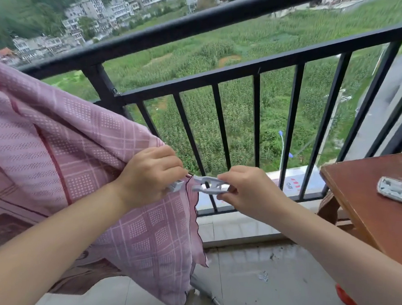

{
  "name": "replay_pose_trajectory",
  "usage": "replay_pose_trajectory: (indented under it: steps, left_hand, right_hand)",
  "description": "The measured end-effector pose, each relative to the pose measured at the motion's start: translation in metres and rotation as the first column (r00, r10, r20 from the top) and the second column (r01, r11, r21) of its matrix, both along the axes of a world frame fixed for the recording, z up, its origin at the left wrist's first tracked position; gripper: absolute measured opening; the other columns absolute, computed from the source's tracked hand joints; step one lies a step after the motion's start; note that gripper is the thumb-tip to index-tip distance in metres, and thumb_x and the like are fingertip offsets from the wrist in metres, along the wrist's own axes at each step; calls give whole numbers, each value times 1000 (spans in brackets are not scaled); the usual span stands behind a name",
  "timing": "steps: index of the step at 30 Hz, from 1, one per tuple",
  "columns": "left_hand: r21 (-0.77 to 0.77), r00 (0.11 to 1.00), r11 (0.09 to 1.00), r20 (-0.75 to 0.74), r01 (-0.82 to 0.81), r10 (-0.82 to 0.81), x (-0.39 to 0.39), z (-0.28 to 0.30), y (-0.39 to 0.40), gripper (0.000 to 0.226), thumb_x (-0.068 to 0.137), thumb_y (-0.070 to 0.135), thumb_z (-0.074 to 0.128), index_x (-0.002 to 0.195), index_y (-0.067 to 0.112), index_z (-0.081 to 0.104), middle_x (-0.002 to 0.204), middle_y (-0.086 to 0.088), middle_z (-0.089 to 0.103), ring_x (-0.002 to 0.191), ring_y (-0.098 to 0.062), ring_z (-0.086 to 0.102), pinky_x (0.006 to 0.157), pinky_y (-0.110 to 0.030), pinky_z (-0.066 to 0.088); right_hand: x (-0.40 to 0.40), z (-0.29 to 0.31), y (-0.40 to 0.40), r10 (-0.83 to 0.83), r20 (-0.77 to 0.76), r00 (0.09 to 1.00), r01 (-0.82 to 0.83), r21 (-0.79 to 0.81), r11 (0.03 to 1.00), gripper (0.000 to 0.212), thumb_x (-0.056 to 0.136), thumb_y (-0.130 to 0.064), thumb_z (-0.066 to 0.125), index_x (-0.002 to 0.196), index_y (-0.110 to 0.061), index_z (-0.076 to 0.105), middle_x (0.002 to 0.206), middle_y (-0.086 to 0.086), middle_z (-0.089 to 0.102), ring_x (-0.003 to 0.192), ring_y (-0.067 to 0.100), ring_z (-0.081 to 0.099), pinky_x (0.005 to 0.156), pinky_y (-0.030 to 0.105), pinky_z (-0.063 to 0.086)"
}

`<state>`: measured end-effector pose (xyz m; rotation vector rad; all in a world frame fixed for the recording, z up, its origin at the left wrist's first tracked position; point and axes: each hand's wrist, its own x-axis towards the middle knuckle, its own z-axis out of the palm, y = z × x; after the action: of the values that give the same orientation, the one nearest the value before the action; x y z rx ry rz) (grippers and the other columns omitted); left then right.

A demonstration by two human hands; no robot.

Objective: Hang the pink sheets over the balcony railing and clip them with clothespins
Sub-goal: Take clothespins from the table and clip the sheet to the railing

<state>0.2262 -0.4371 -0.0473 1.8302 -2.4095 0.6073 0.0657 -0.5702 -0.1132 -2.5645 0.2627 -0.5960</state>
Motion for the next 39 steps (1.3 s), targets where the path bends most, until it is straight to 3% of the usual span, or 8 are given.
replay_pose_trajectory:
  steps: [12,16,18,22,25,29,35,39]
  left_hand:
    - [-84,998,995,30,62,-60,-13,-6,0,25,84,14,53,67,7,70,66,-4,69,65,-21,57,53,-28,48]
    - [-40,1000,999,14,13,-12,-12,-3,-1,12,75,4,58,77,2,69,73,-10,70,68,-25,62,59,-32,55]
    - [-44,981,992,-161,-121,112,-14,-2,4,20,69,5,59,89,3,60,75,-14,65,70,-23,57,63,-30,51]
    - [88,681,897,-620,-433,390,-27,-6,12,27,70,-9,45,83,11,32,63,5,34,56,-4,33,51,-17,30]
    - [379,409,796,-705,-473,579,-29,-7,17,23,79,-4,50,88,16,42,72,0,50,66,-5,50,59,-18,41]
    - [429,-65,847,-900,-314,431,-32,-10,26,16,89,9,50,94,23,55,89,5,64,76,-1,60,65,-16,47]
    - [350,-358,875,-906,-336,225,-45,-27,26,16,86,3,48,81,12,59,72,-2,53,68,-15,53,69,-27,48]
    - [343,-464,894,-867,-290,182,-54,-33,26,17,85,-5,47,75,6,55,68,-8,65,58,-11,68,55,-19,56]
  right_hand:
    - [23,10,10,31,-7,999,-32,-83,996,25,84,-21,59,99,-2,64,89,13,62,81,26,56,64,25,32]
    - [34,0,8,25,19,1000,-25,27,999,38,82,-23,62,114,-4,57,105,14,62,96,27,58,82,34,45]
    - [32,-8,4,41,5,999,-41,123,991,58,80,-27,65,130,-9,44,127,11,55,112,23,53,96,34,42]
    - [20,-26,0,-2,17,1000,-3,297,955,49,83,-20,62,128,-8,47,124,10,56,108,19,55,91,31,47]
    - [13,-33,0,-87,89,992,39,436,899,29,83,-9,60,111,-4,60,100,9,66,89,16,60,74,19,47]
    - [5,-38,8,-102,110,989,22,567,823,12,83,-6,60,92,-7,67,78,-4,64,75,11,60,63,6,45]
    - [-5,-39,32,-4,157,988,-116,746,656,22,84,-9,59,91,-30,58,88,-6,64,85,11,62,80,32,52]
    - [-5,-42,39,164,138,977,-206,813,545,39,83,-18,60,111,-39,42,109,-17,53,101,-1,55,86,26,51]
